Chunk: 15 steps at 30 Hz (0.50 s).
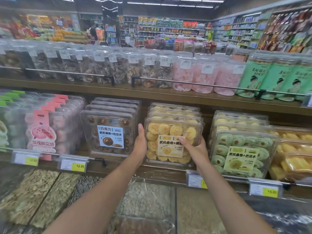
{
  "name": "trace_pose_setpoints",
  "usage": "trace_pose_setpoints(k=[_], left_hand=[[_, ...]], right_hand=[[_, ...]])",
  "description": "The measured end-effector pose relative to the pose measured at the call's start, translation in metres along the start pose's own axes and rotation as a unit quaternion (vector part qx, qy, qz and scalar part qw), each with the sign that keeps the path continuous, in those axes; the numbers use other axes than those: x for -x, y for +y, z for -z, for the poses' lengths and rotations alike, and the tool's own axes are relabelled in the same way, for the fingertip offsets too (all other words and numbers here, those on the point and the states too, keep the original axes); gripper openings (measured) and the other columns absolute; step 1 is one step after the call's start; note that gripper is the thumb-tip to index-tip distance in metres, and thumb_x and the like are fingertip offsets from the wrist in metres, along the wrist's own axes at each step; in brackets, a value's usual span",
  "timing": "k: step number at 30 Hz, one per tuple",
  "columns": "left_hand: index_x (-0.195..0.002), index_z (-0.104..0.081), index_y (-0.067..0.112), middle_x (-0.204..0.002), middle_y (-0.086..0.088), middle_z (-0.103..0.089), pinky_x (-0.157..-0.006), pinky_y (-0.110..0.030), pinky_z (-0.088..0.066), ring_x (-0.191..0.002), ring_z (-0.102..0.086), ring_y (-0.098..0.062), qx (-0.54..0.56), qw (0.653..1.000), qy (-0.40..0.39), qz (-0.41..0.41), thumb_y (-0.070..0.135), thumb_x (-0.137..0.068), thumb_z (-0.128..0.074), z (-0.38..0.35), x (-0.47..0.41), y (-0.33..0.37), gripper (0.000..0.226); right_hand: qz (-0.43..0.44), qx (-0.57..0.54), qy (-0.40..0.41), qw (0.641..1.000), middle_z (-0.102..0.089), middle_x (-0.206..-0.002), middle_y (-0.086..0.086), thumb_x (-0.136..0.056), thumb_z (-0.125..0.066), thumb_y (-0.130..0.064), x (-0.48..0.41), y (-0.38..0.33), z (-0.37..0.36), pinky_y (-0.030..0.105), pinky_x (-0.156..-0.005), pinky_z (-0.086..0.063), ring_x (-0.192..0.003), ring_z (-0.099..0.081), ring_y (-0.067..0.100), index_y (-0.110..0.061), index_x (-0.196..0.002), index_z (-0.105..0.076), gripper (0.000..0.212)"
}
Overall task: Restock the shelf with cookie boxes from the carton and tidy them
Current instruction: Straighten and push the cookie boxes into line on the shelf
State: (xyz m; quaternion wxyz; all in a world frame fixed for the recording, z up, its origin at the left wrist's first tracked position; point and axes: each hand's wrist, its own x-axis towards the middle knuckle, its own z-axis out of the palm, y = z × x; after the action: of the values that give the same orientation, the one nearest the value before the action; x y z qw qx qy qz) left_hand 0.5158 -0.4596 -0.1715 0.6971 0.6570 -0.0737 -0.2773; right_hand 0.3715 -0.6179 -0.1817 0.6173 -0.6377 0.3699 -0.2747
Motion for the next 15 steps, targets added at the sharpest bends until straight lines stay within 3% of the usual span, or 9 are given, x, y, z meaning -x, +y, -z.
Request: trace_pose_setpoints(k=[2, 3, 7, 11, 13, 15], left_hand=[[-0.141, -0.066, 0.033, -0.135, -0.002, -0.072, -0.118, -0.054, -0.044, -0.131, -0.063, -0.026, 0.004, 1.0, -0.003, -0.011, 0.114, -0.054, -0.024, 0.005, -0.009, -0.013, 0.127], [-0.141, -0.066, 0.035, -0.135, 0.0, -0.073, -0.119, -0.053, -0.044, -0.131, -0.063, -0.025, -0.003, 1.0, -0.007, -0.015, 0.115, -0.052, -0.024, 0.006, -0.005, -0.014, 0.126], [-0.124, -0.072, 0.039, -0.124, 0.007, -0.074, -0.117, -0.046, -0.044, -0.125, -0.064, -0.019, -0.045, 0.998, -0.014, -0.033, 0.091, -0.091, -0.022, 0.006, 0.028, -0.002, 0.079], [-0.126, -0.067, 0.043, -0.134, 0.01, -0.068, -0.118, -0.046, -0.04, -0.131, -0.059, -0.018, -0.123, 0.989, -0.022, -0.078, 0.082, -0.095, -0.019, 0.015, 0.048, 0.002, 0.069], [-0.136, -0.061, 0.03, -0.142, 0.007, -0.06, -0.115, -0.04, -0.036, -0.137, -0.052, -0.019, -0.137, 0.987, -0.017, -0.087, 0.068, -0.106, -0.02, 0.018, 0.062, 0.008, 0.064], [-0.157, -0.045, 0.021, -0.162, -0.003, -0.046, -0.125, -0.048, -0.029, -0.15, -0.04, -0.026, -0.172, 0.981, 0.001, -0.09, 0.063, -0.109, -0.019, 0.023, 0.071, 0.01, 0.069]], right_hand=[[-0.001, 0.003, 0.02, 1.0, -0.055, -0.151, -0.002, -0.033, -0.089, -0.084, 0.004, -0.001, -0.001, 0.053, -0.11, -0.051, -0.133, -0.057, 0.024, -0.032, -0.16, -0.029, 0.149], [-0.001, 0.003, 0.028, 1.0, -0.053, -0.154, 0.0, -0.036, -0.089, -0.083, 0.007, -0.003, -0.002, 0.053, -0.111, -0.05, -0.136, -0.055, 0.026, -0.03, -0.16, -0.027, 0.149], [0.014, 0.011, 0.056, 0.998, -0.04, -0.164, 0.005, -0.057, -0.09, -0.068, 0.021, -0.008, -0.005, 0.054, -0.117, -0.042, -0.147, -0.044, 0.03, -0.023, -0.165, -0.018, 0.137], [0.021, 0.024, 0.056, 0.998, -0.031, -0.169, 0.008, -0.074, -0.089, -0.053, 0.033, -0.011, -0.005, 0.051, -0.123, -0.034, -0.152, -0.035, 0.031, -0.016, -0.166, -0.011, 0.126], [0.019, 0.045, 0.054, 0.997, -0.025, -0.171, 0.009, -0.079, -0.087, -0.048, 0.042, -0.016, -0.005, 0.047, -0.123, -0.031, -0.155, -0.029, 0.031, -0.013, -0.166, -0.008, 0.122], [0.019, 0.07, 0.058, 0.996, -0.022, -0.172, 0.011, -0.082, -0.085, -0.047, 0.051, -0.019, -0.006, 0.045, -0.122, -0.029, -0.156, -0.027, 0.032, -0.01, -0.166, -0.007, 0.12]])
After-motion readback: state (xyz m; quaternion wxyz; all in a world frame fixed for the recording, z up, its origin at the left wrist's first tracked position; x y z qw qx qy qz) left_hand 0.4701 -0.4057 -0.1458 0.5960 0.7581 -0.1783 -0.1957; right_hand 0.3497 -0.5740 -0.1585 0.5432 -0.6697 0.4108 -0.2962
